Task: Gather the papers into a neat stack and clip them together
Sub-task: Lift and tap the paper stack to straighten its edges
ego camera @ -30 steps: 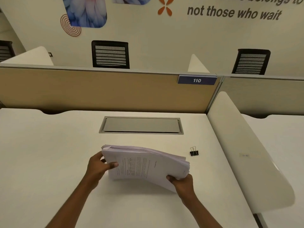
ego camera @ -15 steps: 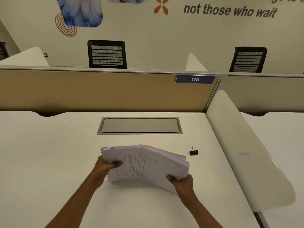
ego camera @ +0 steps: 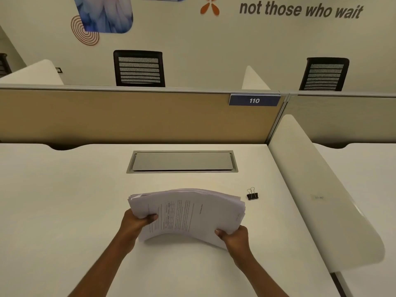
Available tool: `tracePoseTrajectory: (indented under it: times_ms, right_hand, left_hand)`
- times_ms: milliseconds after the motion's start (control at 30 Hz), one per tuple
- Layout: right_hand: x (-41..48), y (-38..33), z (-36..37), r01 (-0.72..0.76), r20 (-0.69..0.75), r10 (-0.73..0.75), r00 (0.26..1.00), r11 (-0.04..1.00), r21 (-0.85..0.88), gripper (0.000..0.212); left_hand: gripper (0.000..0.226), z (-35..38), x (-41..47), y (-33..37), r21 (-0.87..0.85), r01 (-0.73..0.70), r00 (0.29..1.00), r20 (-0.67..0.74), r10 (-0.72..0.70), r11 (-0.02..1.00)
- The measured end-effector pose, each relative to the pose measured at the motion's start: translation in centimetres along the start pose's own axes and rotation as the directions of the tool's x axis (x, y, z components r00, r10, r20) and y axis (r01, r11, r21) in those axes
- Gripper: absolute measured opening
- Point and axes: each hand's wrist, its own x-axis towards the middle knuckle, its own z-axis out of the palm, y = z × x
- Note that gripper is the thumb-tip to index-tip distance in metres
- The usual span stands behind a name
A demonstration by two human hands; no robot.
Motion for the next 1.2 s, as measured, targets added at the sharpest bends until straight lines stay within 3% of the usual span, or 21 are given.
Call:
tracePoseTrajectory:
  times_ms: [100,300,467,633,733,833,933,967,1033,1133,1200]
  right_hand:
    - [-0.1,-0.3,0.2,0.010,0.001,-0.010,1.000,1.000,-0.009,0.016]
    - [0.0,-0.5,0.0,0.032,-0.038,-0.032,0.999,0.999,-0.002,0.015]
    - [-0.1,0.3,0.0,-0.004,-0.059,0.003,0.998,1.000,-0.010,0.017]
    - [0.2,0.2,0.0,-0.006,-0.035,0.006,0.999,1.000,-0.011,0.019]
    - [0.3,0.0,-0.6,0.003,-0.007,-0.003,1.000,1.000,0.006,0.021]
    - [1.0,-0.4,-2.2,0.091,0.012,-0.094,0.996,0.987,0.135,0.059]
    - [1.9,-2.5,-4.2,0.298,-0.057,-0.293,0.954,0.926,0.231,0.046]
    - [2.3,-3.5,-4.8,0.371,-0.085,-0.361,0.929,0.904,0.212,0.048]
    - [2.6,-6.2,-5.7,0.476,-0.076,-0.474,0.877,0.879,0.012,0.065]
    - [2.0,-11.0,-5.4,0.581,0.185,-0.555,0.811,0.723,-0.375,0.095]
    - [1.1,-13.4,-3.7,0.668,0.402,-0.534,0.744,0.581,-0.465,0.104]
  left_hand:
    - [0.072,0.2,0.1,0.3,0.034,0.012,1.000,0.006,-0.013,0.999]
    - [0.049,0.5,-0.3,0.9,0.021,-0.011,1.000,-0.028,0.012,1.000]
    - [0.062,0.5,-0.7,-0.2,0.031,0.042,0.999,0.008,-0.042,0.999]
    - [0.038,1.2,-0.6,0.3,0.048,0.071,0.997,-0.043,-0.069,0.996]
    - [0.025,1.8,-0.7,1.4,0.151,0.034,0.997,-0.078,-0.022,0.988]
    - [0.017,1.8,-0.6,3.5,0.336,-0.036,0.998,-0.034,0.051,0.941]
    - [0.019,1.4,-0.2,6.3,0.512,-0.147,0.989,0.076,0.126,0.846]
    - [0.016,1.3,-0.1,7.3,0.561,-0.190,0.982,0.119,0.149,0.805]
    - [0.018,1.5,-0.1,9.5,0.644,-0.266,0.964,0.198,0.179,0.717]
    - [0.028,2.4,-0.2,13.0,0.725,-0.352,0.936,0.286,0.206,0.592]
    - [0.017,3.2,-0.3,15.1,0.754,-0.419,0.907,0.370,0.201,0.505]
